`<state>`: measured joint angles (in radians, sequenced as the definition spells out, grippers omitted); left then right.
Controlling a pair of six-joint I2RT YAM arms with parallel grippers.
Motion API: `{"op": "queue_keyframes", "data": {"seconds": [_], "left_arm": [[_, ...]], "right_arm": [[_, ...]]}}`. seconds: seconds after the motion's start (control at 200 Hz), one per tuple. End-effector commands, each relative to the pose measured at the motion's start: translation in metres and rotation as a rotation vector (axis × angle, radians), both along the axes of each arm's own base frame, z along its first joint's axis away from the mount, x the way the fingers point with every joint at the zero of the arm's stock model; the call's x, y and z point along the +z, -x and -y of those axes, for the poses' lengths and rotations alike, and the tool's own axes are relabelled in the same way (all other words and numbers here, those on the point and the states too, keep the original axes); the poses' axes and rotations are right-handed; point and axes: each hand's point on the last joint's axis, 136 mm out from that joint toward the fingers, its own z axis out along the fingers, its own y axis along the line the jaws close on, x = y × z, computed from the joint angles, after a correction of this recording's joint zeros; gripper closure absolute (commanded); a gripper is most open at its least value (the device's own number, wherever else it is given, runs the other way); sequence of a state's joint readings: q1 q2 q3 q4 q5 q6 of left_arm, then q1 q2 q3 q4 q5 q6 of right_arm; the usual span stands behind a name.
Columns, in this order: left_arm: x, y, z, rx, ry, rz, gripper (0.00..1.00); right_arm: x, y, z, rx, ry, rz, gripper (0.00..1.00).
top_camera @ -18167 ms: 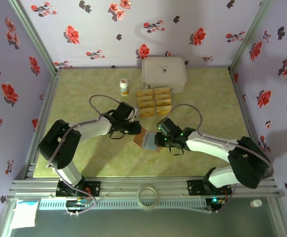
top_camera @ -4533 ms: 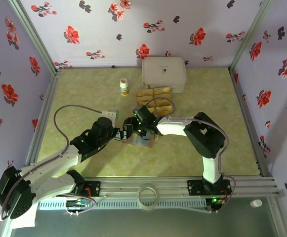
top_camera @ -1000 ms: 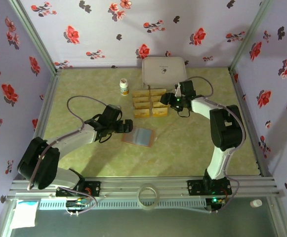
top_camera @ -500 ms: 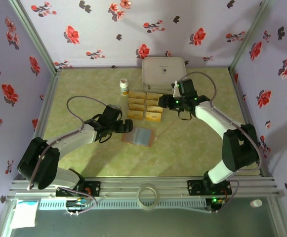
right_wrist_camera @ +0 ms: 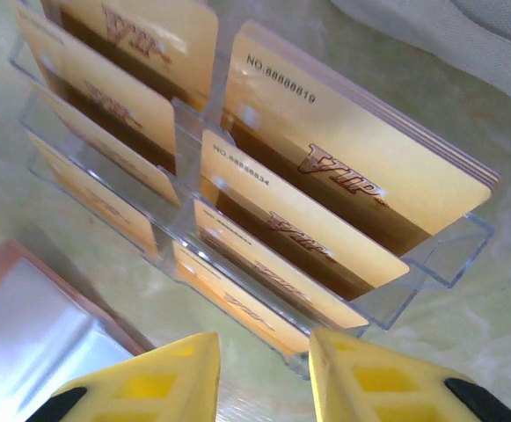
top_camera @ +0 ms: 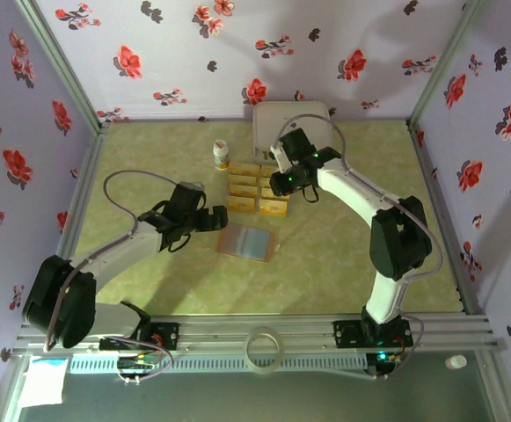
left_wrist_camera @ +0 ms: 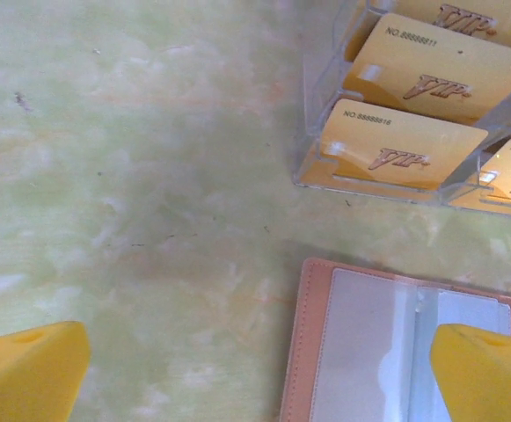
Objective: Put the credit cards into the card holder
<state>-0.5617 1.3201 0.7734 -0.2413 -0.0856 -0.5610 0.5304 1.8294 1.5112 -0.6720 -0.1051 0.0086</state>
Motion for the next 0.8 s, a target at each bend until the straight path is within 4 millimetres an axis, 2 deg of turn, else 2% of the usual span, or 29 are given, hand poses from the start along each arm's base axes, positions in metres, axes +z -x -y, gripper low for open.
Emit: {"op": "queue_keyframes", "data": {"seconds": [0.0, 0.395, 0.795], "left_arm": [[-0.005, 0.008, -0.011, -0.007, -0.015, -0.024, 0.00], [-0.008, 0.006, -0.012, -0.007, -0.002, -0.038, 0.00], [-0.011, 0.006, -0.011, -0.007, 0.002, -0.049, 0.00]], "right_arm": [[-0.004, -0.002, 0.008, 0.080, 0.130, 0.014, 0.69], [-0.021, -0.010, -0.005, 0.202, 0.170, -0.009, 0.75], [-0.036, -0.016, -0.010, 0.243, 0.190, -0.017, 0.74]]}}
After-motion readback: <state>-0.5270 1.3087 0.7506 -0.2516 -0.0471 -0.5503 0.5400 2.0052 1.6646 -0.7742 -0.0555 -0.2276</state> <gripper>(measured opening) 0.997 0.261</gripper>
